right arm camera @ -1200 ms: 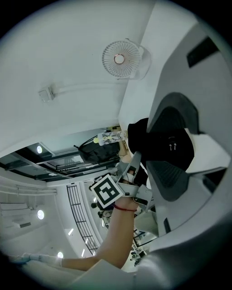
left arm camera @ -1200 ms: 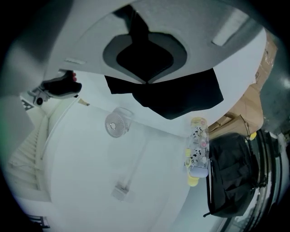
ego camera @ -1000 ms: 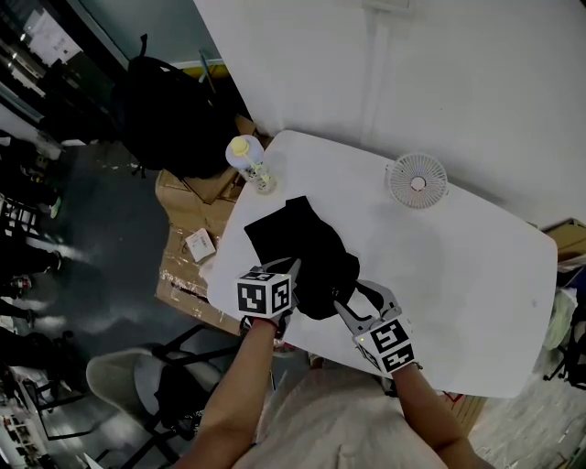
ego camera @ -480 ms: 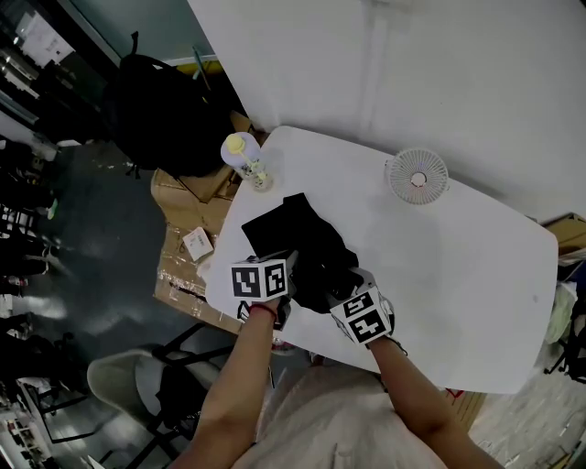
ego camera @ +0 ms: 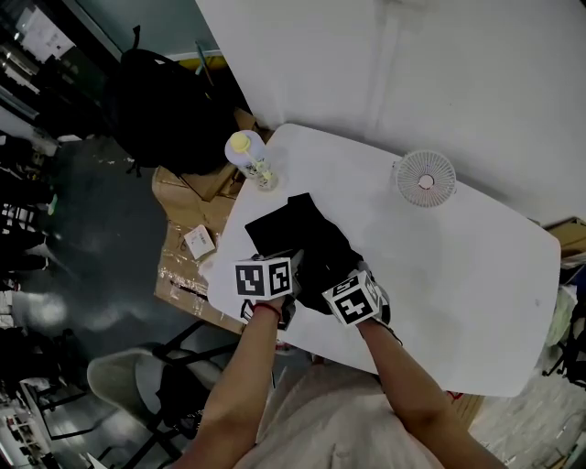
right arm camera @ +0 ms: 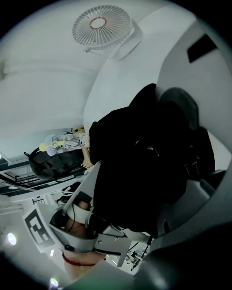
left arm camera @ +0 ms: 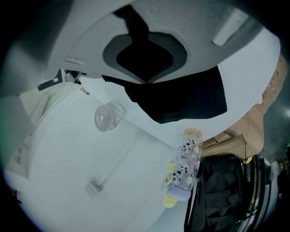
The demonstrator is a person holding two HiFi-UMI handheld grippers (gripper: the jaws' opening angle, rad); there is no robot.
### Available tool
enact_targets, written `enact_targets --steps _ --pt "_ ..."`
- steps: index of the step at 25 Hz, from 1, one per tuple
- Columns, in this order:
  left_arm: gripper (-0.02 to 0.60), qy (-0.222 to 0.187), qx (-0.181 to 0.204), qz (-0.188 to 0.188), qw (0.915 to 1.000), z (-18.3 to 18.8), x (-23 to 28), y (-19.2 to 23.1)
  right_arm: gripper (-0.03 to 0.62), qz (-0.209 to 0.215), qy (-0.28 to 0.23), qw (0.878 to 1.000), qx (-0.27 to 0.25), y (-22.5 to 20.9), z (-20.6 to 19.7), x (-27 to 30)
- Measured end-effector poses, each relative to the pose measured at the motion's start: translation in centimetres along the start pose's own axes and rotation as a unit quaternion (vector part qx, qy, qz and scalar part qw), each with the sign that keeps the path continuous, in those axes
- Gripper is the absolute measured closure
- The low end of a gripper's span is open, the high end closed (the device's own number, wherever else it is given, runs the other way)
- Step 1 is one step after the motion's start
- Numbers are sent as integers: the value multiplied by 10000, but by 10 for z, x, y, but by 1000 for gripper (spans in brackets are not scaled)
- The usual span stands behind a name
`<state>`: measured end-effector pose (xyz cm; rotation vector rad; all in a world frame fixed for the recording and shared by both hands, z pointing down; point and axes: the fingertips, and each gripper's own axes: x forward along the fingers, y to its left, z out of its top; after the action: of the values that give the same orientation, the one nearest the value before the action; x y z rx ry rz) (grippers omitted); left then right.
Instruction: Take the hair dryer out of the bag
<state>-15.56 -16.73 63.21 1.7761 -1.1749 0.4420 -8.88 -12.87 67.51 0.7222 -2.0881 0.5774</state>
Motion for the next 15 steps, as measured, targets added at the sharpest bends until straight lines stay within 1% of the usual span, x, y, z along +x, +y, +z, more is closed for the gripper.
enact_targets --steps 5,9,15 --pt "565 40 -38 -44 10000 0 2 2 338 -76 372 9993 -60 -3 -2 19" --pt "565 72 -55 -82 9999 -1 4 3 338 -181 642 9975 -223 -5 -4 30" --pt "565 105 -52 -117 9999 -3 8 4 341 -248 662 9967 -400 -5 -1 36"
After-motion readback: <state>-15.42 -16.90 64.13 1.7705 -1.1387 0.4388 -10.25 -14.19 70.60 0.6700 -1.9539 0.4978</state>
